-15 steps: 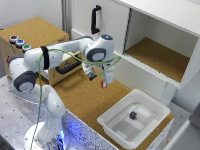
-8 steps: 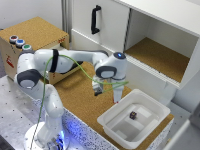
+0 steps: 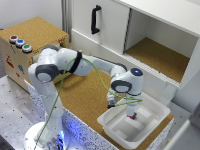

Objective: Move to the box and place the pink object

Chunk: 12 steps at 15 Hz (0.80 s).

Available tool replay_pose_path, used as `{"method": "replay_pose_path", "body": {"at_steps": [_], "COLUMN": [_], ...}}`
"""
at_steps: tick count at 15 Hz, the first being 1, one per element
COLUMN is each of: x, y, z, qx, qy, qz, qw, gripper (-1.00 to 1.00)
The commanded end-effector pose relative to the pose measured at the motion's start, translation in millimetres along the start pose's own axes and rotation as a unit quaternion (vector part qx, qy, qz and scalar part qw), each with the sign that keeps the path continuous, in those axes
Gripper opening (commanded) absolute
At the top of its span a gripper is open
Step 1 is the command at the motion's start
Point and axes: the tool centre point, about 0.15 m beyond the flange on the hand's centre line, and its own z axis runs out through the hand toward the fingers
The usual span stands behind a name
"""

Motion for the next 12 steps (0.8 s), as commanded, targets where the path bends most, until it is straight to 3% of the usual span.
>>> {"method": "replay_pose_path", "body": {"at_steps": [1,5,12], "x": [54,56,53], "y": [3,-6,-28], "z": [33,55,64], "qx": [0.042,0.058,0.056], "qy": [-0.072,-0.082,-0.101], "qz": [0.011,0.032,0.017], "qw": [0.996,0.994,0.993], "gripper": [-1.0,-1.0,-1.0]}}
